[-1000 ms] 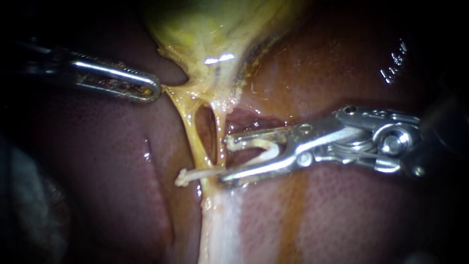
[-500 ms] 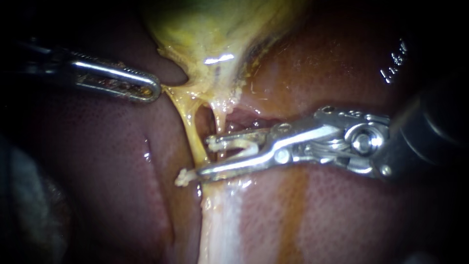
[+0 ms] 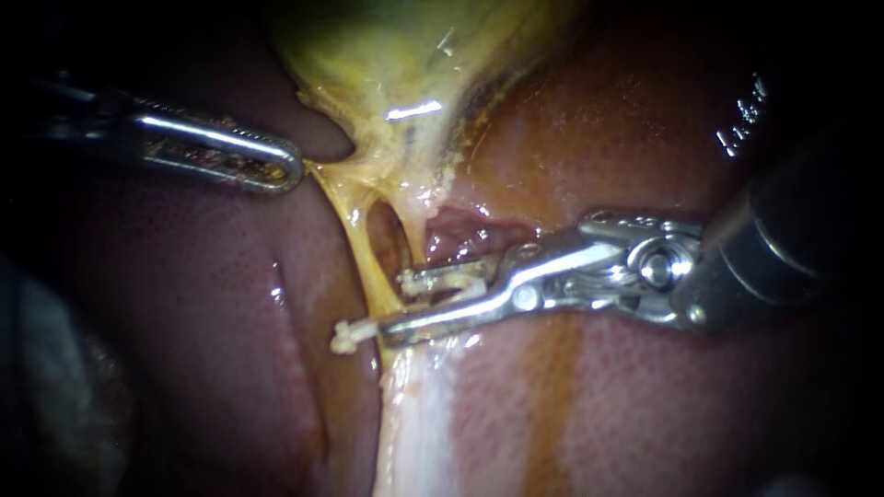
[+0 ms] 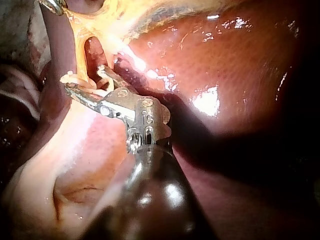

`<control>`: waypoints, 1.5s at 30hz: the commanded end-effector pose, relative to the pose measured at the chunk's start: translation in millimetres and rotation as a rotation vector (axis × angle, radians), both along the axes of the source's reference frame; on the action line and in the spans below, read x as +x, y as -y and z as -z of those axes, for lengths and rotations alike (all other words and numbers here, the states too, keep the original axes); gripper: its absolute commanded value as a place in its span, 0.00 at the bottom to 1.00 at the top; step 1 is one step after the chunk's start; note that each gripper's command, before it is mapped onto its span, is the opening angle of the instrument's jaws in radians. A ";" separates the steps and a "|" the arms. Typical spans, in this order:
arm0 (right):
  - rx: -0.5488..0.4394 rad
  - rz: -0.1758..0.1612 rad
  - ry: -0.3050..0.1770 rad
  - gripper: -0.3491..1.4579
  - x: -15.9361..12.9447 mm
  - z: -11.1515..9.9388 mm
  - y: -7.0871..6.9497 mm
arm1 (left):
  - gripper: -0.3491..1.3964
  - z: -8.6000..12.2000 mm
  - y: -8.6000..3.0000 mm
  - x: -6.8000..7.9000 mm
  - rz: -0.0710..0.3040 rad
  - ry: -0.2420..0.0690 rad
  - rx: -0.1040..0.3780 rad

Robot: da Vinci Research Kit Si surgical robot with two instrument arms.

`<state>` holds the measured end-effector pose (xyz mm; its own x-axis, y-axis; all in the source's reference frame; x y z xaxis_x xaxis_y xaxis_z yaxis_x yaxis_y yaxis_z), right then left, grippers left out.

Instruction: Clipping second clip left tube

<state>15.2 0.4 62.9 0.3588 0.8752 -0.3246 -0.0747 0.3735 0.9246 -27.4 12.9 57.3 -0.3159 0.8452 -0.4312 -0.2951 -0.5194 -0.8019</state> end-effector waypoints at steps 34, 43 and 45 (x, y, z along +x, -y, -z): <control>0.040 0.006 -0.110 0.47 5.2 3.7 2.0 | 0.00 -0.2 0.1 -0.5 0.003 -0.002 -0.001; 0.068 0.058 -0.182 0.45 5.7 6.8 2.7 | 0.00 -0.2 0.1 -0.5 0.003 -0.002 -0.001; 0.070 0.072 -0.192 0.45 5.7 7.2 2.9 | 0.00 -0.2 0.1 -0.5 0.003 -0.002 -0.001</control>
<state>21.0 -2.6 55.5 0.3614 0.8710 -0.3328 0.1344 0.3046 0.9430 -27.9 12.8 57.5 -0.3139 0.8457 -0.4316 -0.2988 -0.5195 -0.8005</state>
